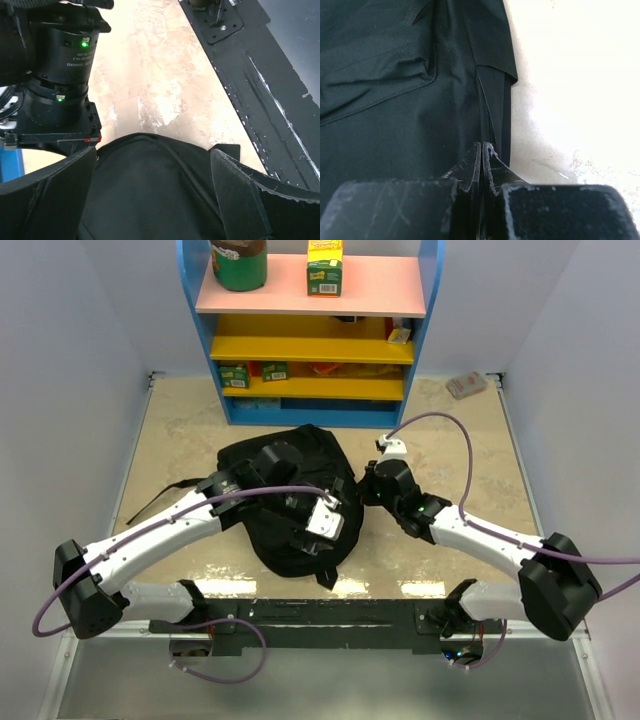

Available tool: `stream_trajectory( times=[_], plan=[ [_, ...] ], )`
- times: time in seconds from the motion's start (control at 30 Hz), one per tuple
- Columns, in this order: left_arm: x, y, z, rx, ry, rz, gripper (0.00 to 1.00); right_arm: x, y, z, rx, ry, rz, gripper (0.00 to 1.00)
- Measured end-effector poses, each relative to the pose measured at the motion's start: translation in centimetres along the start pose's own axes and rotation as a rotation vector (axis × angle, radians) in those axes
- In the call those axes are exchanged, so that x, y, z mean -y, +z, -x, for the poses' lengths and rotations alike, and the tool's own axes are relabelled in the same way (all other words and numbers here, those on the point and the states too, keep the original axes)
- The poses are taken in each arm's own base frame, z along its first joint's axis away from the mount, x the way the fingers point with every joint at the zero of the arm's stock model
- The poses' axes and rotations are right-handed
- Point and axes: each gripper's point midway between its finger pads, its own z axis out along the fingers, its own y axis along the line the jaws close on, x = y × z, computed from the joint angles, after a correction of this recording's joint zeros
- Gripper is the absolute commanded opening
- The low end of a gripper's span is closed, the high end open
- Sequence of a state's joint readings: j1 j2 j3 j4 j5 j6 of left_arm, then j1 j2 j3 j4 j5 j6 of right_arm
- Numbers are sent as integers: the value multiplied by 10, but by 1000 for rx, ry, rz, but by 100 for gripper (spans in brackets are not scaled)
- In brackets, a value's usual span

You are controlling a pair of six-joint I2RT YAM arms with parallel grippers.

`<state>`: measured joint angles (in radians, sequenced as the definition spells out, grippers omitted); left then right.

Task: Pack the student bag
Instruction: Zip the student bag at the center of the board.

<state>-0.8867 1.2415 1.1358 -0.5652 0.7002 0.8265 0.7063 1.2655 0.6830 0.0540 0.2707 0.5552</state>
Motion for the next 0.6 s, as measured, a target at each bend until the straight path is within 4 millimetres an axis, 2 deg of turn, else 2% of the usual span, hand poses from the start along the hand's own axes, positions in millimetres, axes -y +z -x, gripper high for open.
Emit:
stream_trajectory(
  times=[0.07, 0.1, 0.17, 0.27, 0.4, 0.47, 0.6],
  plan=[
    [1, 4, -2, -10, -10, -3, 100, 1, -3, -1, 3, 5, 2, 0],
    [-8, 5, -6, -30, -3, 36, 100, 2, -5, -1, 7, 9, 5, 0],
    [-35, 6, -16, -59, 18, 134, 100, 2, -10, 0, 18, 17, 14, 0],
    [-91, 2, -47, -113, 28, 297, 100, 1, -15, 3, 35, 31, 27, 0],
    [-157, 15, -96, -216, 18, 328, 100, 1, -19, 0, 39, 45, 48, 0],
    [-176, 25, -112, -251, 33, 290, 100, 2, -20, -4, 36, 48, 53, 0],
    [-180, 47, -134, -292, 62, 128, 97, 4, -21, -8, 33, 51, 54, 0]
  ],
)
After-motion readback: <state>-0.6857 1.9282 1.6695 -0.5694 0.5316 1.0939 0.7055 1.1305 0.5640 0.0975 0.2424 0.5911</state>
